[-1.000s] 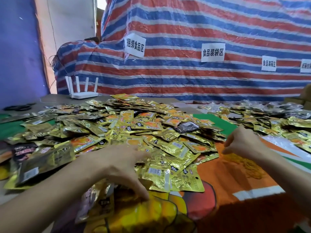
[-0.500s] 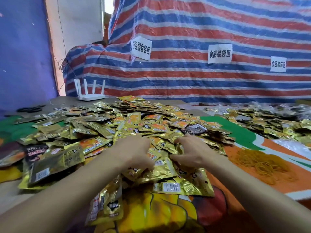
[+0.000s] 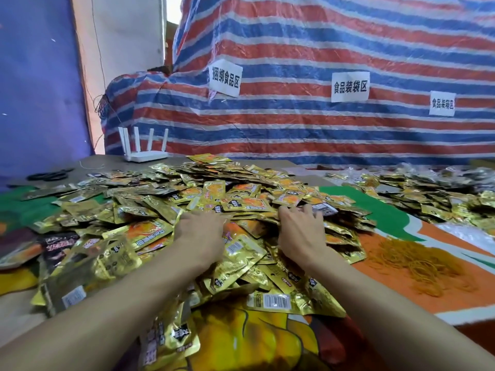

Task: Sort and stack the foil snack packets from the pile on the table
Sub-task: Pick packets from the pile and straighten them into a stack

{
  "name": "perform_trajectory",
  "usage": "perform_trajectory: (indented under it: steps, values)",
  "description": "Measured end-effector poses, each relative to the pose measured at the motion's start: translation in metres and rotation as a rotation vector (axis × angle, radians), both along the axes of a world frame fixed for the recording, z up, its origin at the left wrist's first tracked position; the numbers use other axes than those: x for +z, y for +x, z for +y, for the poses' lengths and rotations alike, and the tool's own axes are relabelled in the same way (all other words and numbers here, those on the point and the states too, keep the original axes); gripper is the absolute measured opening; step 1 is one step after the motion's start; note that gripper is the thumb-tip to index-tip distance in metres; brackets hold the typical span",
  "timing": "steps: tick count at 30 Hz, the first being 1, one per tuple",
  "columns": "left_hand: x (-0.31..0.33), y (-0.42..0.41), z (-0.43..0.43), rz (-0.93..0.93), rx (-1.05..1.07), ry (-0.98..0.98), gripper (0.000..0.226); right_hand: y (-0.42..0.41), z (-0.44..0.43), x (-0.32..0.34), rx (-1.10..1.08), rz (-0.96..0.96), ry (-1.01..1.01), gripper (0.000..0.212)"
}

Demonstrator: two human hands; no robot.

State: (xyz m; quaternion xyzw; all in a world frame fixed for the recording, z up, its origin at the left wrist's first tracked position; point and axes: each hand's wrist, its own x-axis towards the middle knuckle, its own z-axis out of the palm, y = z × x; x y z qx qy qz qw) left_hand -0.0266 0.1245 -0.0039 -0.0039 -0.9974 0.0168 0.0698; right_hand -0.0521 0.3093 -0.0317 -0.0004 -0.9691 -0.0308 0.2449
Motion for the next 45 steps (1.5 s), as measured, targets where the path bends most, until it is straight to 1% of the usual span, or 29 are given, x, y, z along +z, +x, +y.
perform_trajectory:
  steps: [2,3,5,7,8,10,11,12,13,14,15,17,19,21,23,25,27,28,30,32,34,36,38,40,41,43,44,45]
  values:
    - [0.005,-0.004,-0.011,0.092,-0.023,0.189,0.007,-0.001,0.001,0.005,0.036,0.163,-0.065,0.017]
    - [0.007,-0.008,-0.018,0.124,-0.033,0.312,0.013,-0.002,0.001,0.010,0.070,0.234,-0.147,0.014]
    - [0.012,-0.016,-0.034,0.171,-0.066,0.569,0.020,-0.002,-0.001,0.023,0.169,0.318,-0.411,0.010]
    - [0.015,-0.021,-0.049,0.245,-0.110,0.790,0.023,-0.004,-0.005,0.038,0.289,0.349,-0.684,0.007]
    - [0.016,-0.023,-0.055,0.289,-0.120,0.892,0.023,-0.005,-0.009,0.044,0.339,0.367,-0.787,0.007]
    - [0.014,-0.026,-0.063,0.333,-0.105,1.153,0.022,-0.008,-0.018,0.049,0.414,0.385,-1.003,0.013]
    - [0.013,-0.028,-0.066,0.313,-0.080,1.320,0.021,-0.010,-0.024,0.050,0.444,0.365,-1.142,0.018]
    - [0.010,-0.030,-0.069,0.270,-0.043,1.473,0.029,-0.013,-0.030,0.048,0.464,0.325,-1.296,0.022]
    - [0.005,-0.029,-0.071,0.198,0.000,1.597,0.043,-0.015,-0.037,0.045,0.472,0.268,-1.452,0.024]
    - [-0.001,-0.028,-0.072,0.110,0.024,1.696,0.053,-0.016,-0.044,0.041,0.472,0.202,-1.586,0.024]
    - [-0.007,-0.028,-0.075,0.020,0.019,1.771,0.054,-0.018,-0.052,0.035,0.471,0.136,-1.681,0.023]
    - [-0.015,-0.029,-0.080,-0.121,-0.052,1.910,0.046,-0.022,-0.065,0.021,0.491,0.027,-1.773,0.022]
    - [-0.014,-0.031,-0.081,-0.179,-0.153,2.029,0.037,-0.026,-0.074,0.011,0.532,-0.031,-1.800,0.021]
    - [-0.014,-0.032,-0.081,-0.111,-0.157,1.977,0.025,-0.029,-0.079,0.007,0.586,-0.064,-1.738,0.017]
    - [-0.013,-0.031,-0.075,0.010,-0.116,1.865,0.017,-0.028,-0.085,0.004,0.635,-0.110,-1.697,0.025]
    - [-0.018,-0.030,-0.068,0.127,-0.172,1.718,0.021,-0.026,-0.091,0.002,0.671,-0.146,-1.688,0.035]
    - [-0.022,-0.027,-0.062,0.238,-0.242,1.535,0.026,-0.023,-0.094,0.000,0.697,-0.162,-1.699,0.036]
    - [-0.023,-0.024,-0.060,0.300,-0.236,1.498,0.029,-0.022,-0.093,0.000,0.696,-0.160,-1.720,0.034]
    - [-0.022,-0.023,-0.059,0.376,-0.200,1.537,0.031,-0.020,-0.088,0.003,0.684,-0.162,-1.804,0.032]
    - [-0.021,-0.025,-0.058,0.328,-0.163,1.649,0.026,-0.018,-0.082,0.007,0.737,-0.225,-1.925,0.032]
    - [-0.020,-0.026,-0.051,0.213,-0.143,1.712,0.025,-0.015,-0.082,0.008,0.840,-0.321,-2.017,0.038]
    - [-0.016,-0.025,-0.039,0.097,-0.252,1.706,0.032,-0.013,-0.087,0.007,0.910,-0.352,-2.043,0.041]
    - [-0.010,-0.023,-0.026,-0.016,-0.453,1.762,0.044,-0.014,-0.093,0.005,0.952,-0.303,-2.003,0.043]
    - [-0.008,-0.023,-0.016,-0.105,-0.554,1.842,0.046,-0.015,-0.095,0.003,0.941,-0.251,-1.919,0.043]
    - [-0.011,-0.023,-0.013,-0.135,-0.576,1.873,0.051,-0.014,-0.095,0.001,0.927,-0.237,-1.878,0.041]
    - [-0.018,-0.025,-0.009,-0.157,-0.547,1.899,0.058,-0.013,-0.092,-0.004,0.891,-0.201,-1.775,0.043]
    - [-0.021,-0.027,-0.009,-0.144,-0.500,1.897,0.054,-0.011,-0.091,-0.005,0.860,-0.179,-1.707,0.045]
    - [-0.023,-0.031,-0.010,-0.126,-0.447,1.893,0.046,-0.009,-0.090,-0.005,0.825,-0.152,-1.629,0.046]
